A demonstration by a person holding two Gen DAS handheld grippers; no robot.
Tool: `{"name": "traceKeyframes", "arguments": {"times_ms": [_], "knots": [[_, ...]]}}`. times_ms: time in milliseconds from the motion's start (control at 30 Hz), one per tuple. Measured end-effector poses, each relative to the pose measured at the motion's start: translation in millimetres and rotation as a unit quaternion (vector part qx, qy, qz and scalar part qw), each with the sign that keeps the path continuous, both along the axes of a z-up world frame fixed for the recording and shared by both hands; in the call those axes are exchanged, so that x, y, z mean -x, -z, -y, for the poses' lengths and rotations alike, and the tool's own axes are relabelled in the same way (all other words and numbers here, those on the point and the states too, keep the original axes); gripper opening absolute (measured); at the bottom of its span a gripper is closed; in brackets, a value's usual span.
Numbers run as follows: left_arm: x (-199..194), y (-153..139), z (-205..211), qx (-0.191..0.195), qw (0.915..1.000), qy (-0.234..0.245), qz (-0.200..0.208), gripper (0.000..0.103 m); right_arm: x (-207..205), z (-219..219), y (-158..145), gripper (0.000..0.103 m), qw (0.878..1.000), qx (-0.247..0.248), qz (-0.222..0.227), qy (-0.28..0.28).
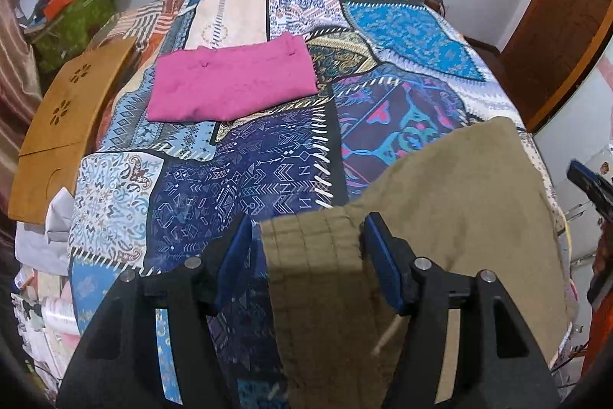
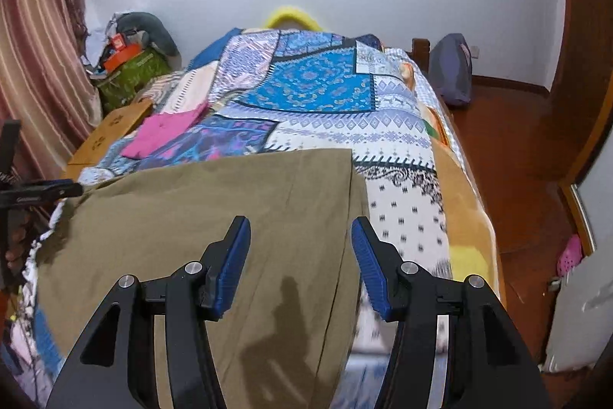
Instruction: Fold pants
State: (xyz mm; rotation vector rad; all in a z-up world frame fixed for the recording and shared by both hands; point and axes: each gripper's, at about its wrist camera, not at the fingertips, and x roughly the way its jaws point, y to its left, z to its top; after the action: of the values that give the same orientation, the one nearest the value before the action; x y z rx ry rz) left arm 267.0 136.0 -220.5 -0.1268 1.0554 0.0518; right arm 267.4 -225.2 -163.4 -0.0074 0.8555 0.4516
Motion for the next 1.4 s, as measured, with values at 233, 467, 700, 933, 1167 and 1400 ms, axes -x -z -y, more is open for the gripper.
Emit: {"name": "traceKeyframes", "arguments": {"times_ms": [233, 467, 700, 933, 1167, 1400], "knots": [[-10.8, 17.9, -11.1, 0.018, 0.9998, -0.002, -0.009, 0.068, -64.0, -12.7, 41.6, 0.051, 0.999, 0.013, -0.029, -0.001], [-13.2, 23.1, -15.1, 0.003, 0.9995, -0.029, 0.009, 0.07, -92.8, -24.5, 68.4, 0.032, 0.998, 0.013, -0.052, -0.026], [-16.5, 33.8, -28.2, 0.016, 0.9981, -0.059, 0.0, 0.07, -92.4, -29.0, 74.0, 0.006, 0.996, 0.078, -0.031, -0.017], [-5.2, -1.0, -24.9, 0.056, 0.9981, -0.022, 0.014, 0.065, -75.4, -32.1, 32.9, 0.028, 0.996, 0.084, -0.011, -0.034], [-8.2, 1.8, 18.0, 0.026, 0.9987, 0.041, 0.015, 0.065, -44.8, -68.7, 18.3, 0.048, 0.992, 0.055, -0.003, -0.111], [-11.7, 28.5, 15.9, -0.008, 0.9997, 0.023, 0.001, 0.078, -44.4, -79.7, 59.2, 0.055, 0.986, 0.097, -0.034, -0.129]]}}
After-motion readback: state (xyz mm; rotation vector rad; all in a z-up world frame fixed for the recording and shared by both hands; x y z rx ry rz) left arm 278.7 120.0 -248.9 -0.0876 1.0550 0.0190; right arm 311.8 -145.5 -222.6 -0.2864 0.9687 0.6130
